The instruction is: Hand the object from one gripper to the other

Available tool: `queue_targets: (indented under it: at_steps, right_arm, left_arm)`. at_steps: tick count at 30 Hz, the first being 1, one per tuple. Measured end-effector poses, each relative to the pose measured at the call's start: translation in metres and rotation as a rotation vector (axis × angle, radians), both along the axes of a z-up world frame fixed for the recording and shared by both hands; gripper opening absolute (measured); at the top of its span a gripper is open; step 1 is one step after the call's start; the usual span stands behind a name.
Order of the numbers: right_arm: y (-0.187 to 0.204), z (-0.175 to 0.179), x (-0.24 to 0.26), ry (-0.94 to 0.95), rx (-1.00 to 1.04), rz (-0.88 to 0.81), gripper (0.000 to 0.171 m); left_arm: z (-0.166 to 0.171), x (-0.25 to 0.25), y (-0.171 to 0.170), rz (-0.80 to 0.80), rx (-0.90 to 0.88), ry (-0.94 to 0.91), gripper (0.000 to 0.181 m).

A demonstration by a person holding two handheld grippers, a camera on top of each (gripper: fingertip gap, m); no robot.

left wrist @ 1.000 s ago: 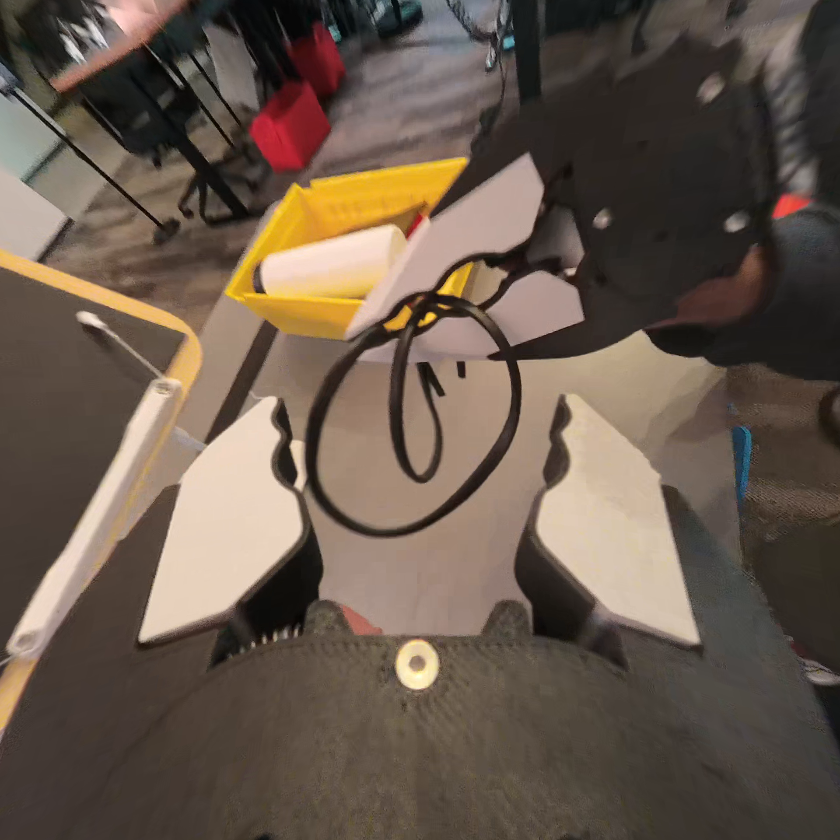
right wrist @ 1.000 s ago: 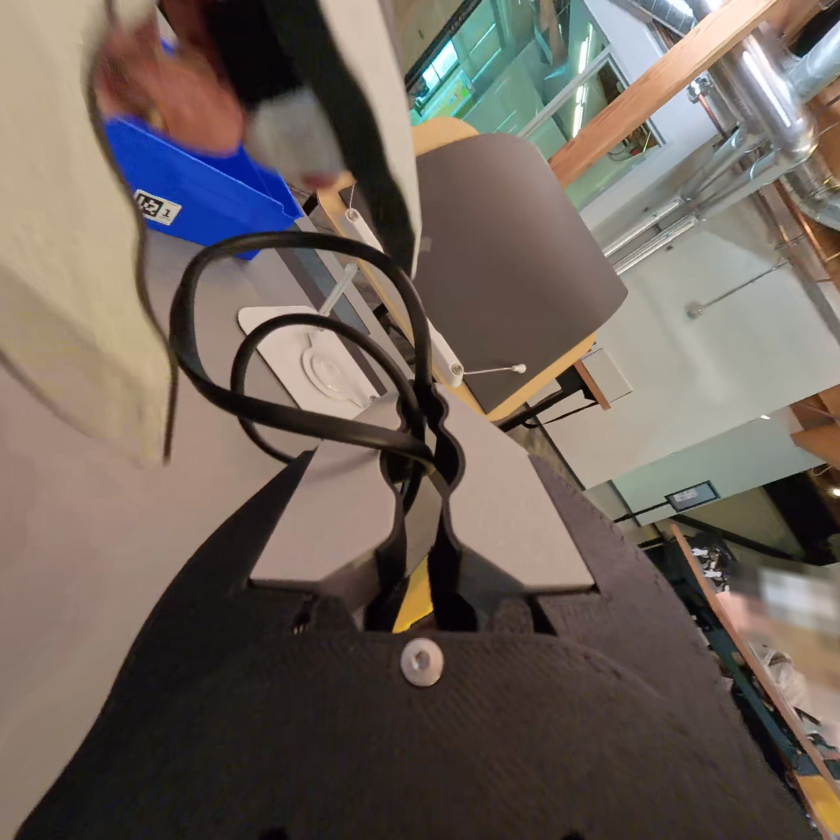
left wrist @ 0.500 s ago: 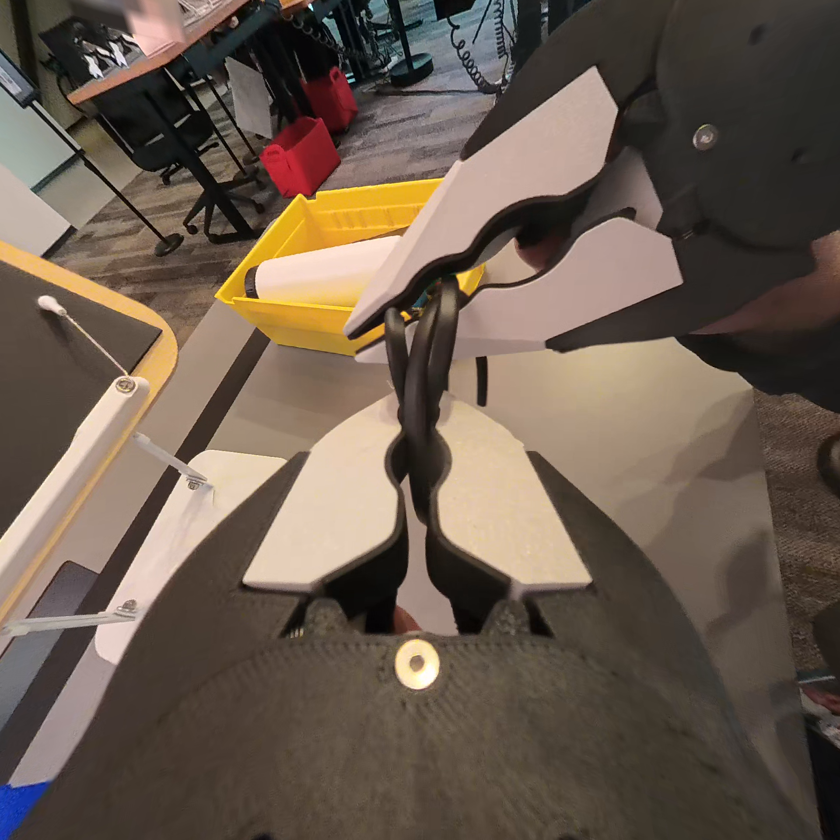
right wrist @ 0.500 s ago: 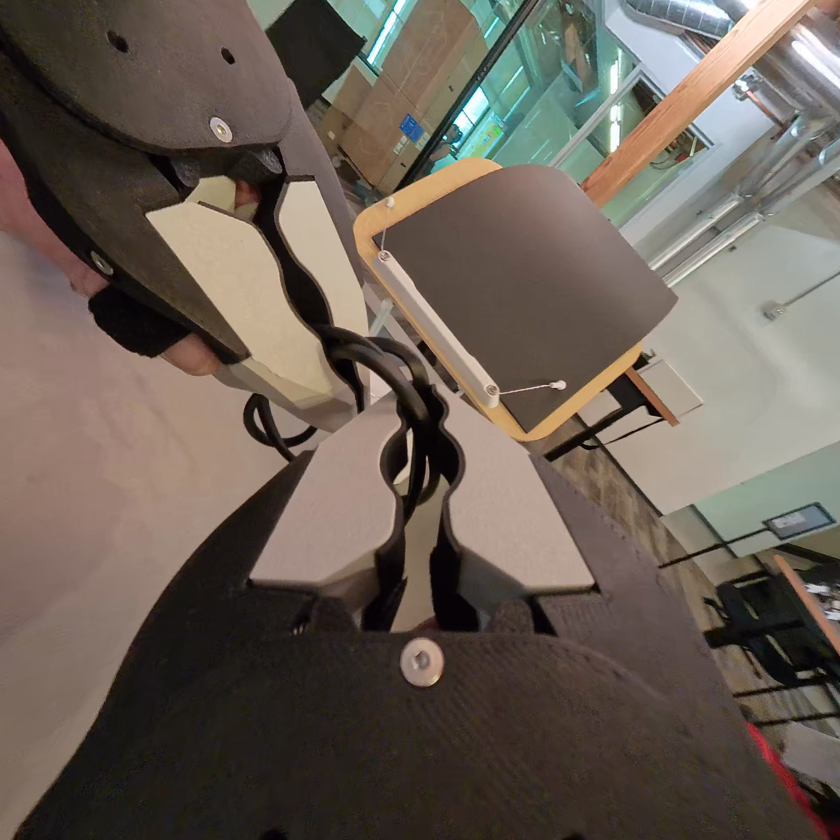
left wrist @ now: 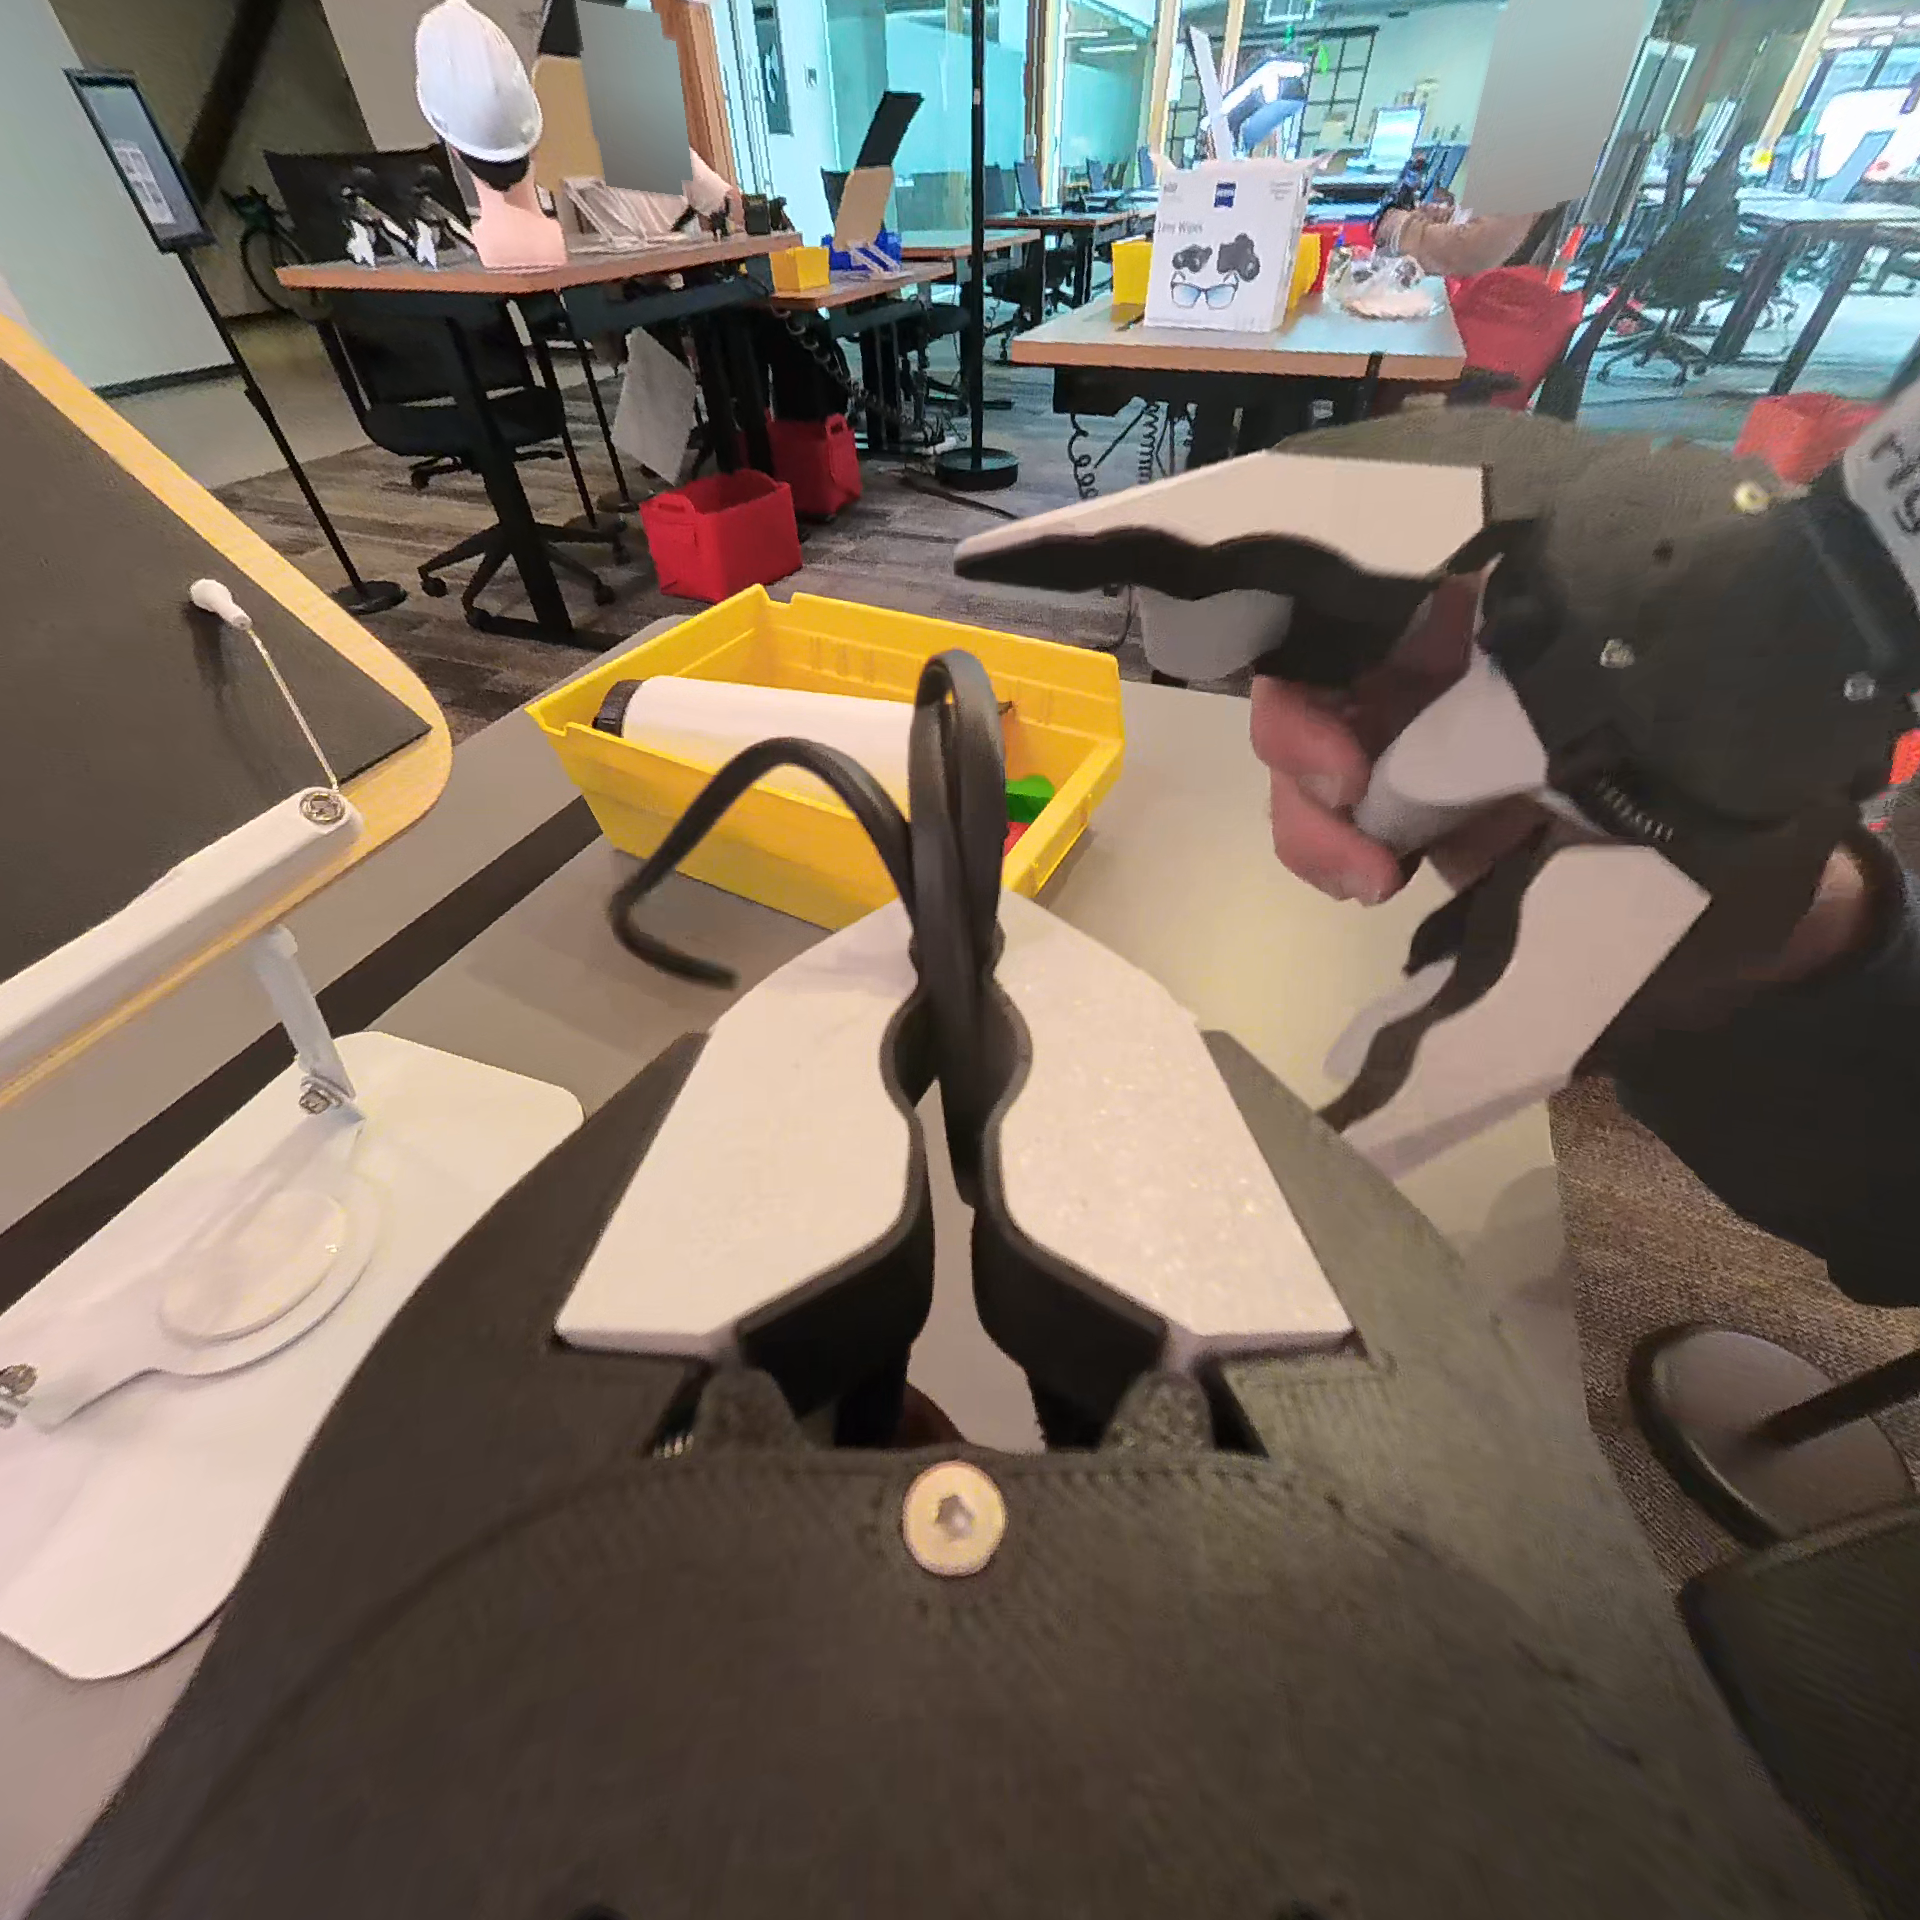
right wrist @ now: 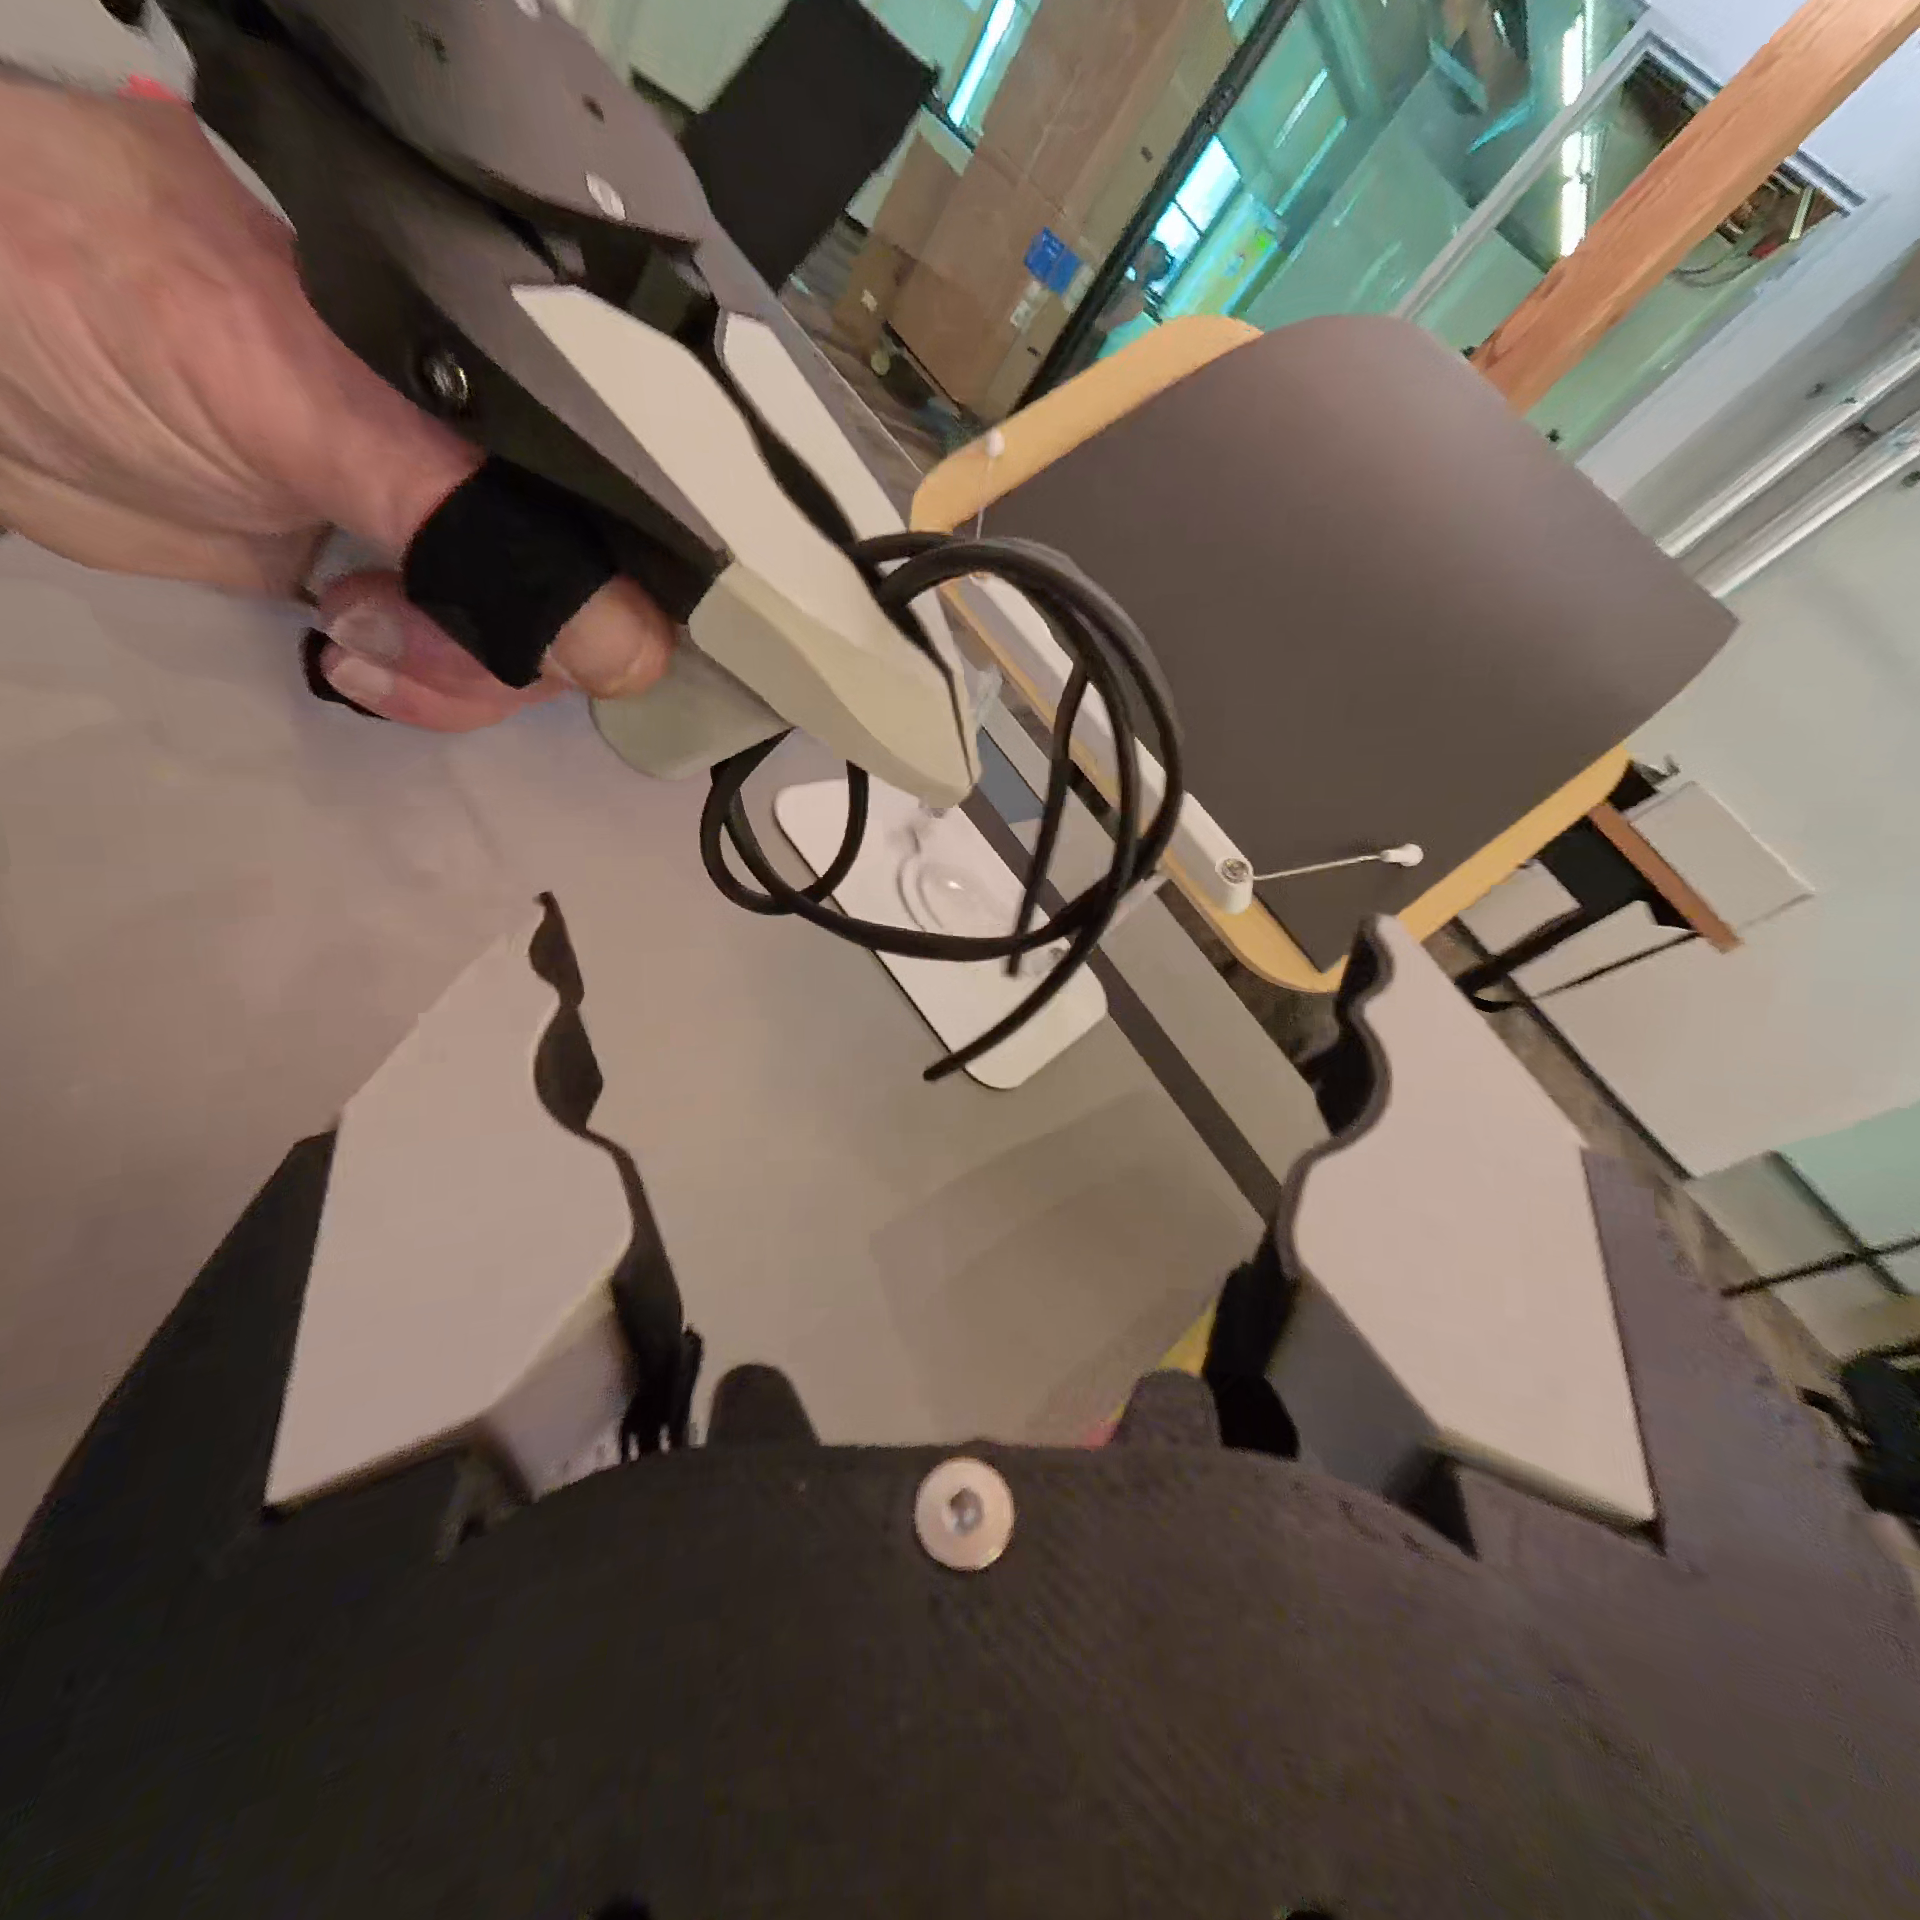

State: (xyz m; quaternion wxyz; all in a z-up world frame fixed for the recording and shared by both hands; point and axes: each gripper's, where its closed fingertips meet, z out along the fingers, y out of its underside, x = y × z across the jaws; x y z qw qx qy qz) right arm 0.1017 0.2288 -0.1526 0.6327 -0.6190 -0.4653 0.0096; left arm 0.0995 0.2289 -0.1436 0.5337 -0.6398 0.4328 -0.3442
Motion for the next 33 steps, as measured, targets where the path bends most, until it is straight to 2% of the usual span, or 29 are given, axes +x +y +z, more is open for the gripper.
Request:
queue_targets:
  at_steps: [3, 5, 8, 15, 18, 21, 23, 24, 27, 29, 33]
  right_arm:
    - [0.007, -0.01, -0.009, -0.018, 0.02, -0.061, 0.145]
    - [0.014, -0.016, -0.011, 0.002, 0.029, -0.111, 0.138]
    - [0.015, -0.011, -0.014, 0.091, 0.071, -0.119, 0.101]
    - [0.006, 0.002, -0.009, 0.109, 0.157, -0.116, 0.054]
    - [0.005, 0.003, -0.008, 0.082, 0.164, -0.11, 0.04]
    - [0.009, -0.002, -0.011, 0.045, 0.156, -0.114, 0.04]
    - [0.011, -0.004, -0.014, 0.04, 0.14, -0.117, 0.068]
    - [0.011, -0.005, -0.015, 0.025, 0.131, -0.128, 0.074]
    - [0.009, -0.006, -0.016, -0.029, 0.153, -0.155, 0.073]
    - [0.009, -0.007, -0.016, -0.052, 0.159, -0.171, 0.06]
    - [0.009, -0.01, -0.014, -0.061, 0.159, -0.168, 0.019]
  left_arm:
    - [0.0, 0.005, -0.002, 0.018, 0.005, -0.011, 0.001]
    - [0.004, 0.008, -0.006, 0.019, 0.009, -0.035, 0.001]
    - [0.007, 0.011, -0.009, 0.028, 0.018, -0.049, 0.001]
    - [0.022, 0.004, -0.008, 0.031, -0.043, -0.221, 0.001]
    - [0.023, 0.003, -0.008, 0.02, -0.073, -0.258, 0.001]
    - [0.023, 0.006, -0.012, 0.001, -0.097, -0.281, 0.002]
    - [0.022, 0.007, -0.013, 0.009, -0.091, -0.281, 0.002]
    - [0.021, 0.007, -0.013, 0.016, -0.086, -0.272, 0.001]
    - [0.02, 0.006, -0.012, 0.027, -0.088, -0.282, 0.002]
    - [0.021, 0.006, -0.013, 0.035, -0.076, -0.282, 0.001]
    - [0.022, 0.008, -0.015, 0.046, -0.053, -0.255, 0.001]
